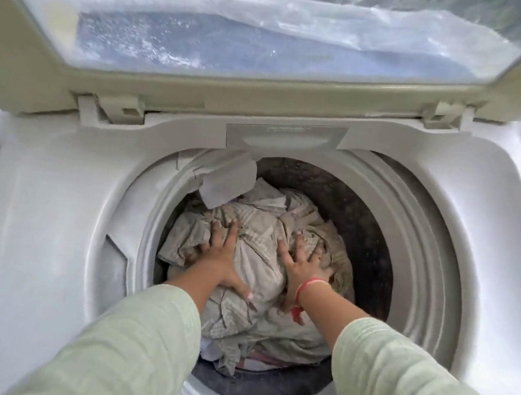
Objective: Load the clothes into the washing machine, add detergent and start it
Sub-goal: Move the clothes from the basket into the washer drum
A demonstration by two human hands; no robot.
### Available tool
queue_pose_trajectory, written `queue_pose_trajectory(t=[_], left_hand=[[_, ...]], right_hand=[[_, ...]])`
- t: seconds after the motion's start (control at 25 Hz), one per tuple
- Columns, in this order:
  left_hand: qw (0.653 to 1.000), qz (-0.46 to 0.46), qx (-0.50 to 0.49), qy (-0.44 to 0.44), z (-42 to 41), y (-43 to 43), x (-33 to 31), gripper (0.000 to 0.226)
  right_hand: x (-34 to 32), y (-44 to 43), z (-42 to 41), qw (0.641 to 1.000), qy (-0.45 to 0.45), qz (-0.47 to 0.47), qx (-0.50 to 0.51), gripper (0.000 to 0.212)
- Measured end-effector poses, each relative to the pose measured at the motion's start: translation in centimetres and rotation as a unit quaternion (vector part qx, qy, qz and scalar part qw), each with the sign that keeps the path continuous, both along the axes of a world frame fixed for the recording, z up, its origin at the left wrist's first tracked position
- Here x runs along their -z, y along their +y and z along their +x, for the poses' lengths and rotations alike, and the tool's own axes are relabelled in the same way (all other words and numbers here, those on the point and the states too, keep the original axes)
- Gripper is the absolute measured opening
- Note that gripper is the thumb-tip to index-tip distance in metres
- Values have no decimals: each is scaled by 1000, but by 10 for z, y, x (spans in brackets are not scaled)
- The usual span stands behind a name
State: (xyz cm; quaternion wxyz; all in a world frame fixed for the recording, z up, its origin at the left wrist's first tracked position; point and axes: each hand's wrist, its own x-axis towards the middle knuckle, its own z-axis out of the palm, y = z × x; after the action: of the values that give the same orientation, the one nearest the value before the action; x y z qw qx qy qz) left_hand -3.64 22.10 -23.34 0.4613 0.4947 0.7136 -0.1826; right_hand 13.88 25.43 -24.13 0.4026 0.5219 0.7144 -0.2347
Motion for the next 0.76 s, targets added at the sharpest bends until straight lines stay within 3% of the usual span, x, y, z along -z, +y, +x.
queue_pose_trajectory(t=[0.12, 0.24, 0.32, 0.36, 0.4, 0.48, 0.6, 0.68, 0.76], left_hand=[[999, -14, 17, 29, 8, 3, 6, 150], [994, -78, 58, 45, 2, 14, -12, 142], [985, -107, 131, 29, -9, 33, -50, 117], [983, -77, 164, 5, -15, 39, -77, 103], [982, -11, 188, -24, -19, 40, -104, 92], [959, 198, 191, -66, -32, 19, -160, 77], [863, 487, 99, -88, -73, -66, -230, 56], [811, 578, 27, -85, -118, -128, -250, 44], [787, 608, -51, -87, -166, -175, -259, 39]], right_hand=[[9, -3, -5, 1000, -27, 15, -2, 137], [-21, 9, -8, 999, -23, -44, 0, 129], [-65, 19, -11, 1000, 11, -23, -7, 98], [-90, 22, -12, 999, 50, 16, -12, 78], [-113, 22, -11, 993, 97, 65, -30, 64], [-162, 6, -10, 954, 211, 189, -98, 57], [-221, -48, -26, 859, 365, 314, -172, 53], [-250, -89, -60, 828, 412, 339, -172, 47], [-275, -130, -106, 807, 454, 346, -149, 41]])
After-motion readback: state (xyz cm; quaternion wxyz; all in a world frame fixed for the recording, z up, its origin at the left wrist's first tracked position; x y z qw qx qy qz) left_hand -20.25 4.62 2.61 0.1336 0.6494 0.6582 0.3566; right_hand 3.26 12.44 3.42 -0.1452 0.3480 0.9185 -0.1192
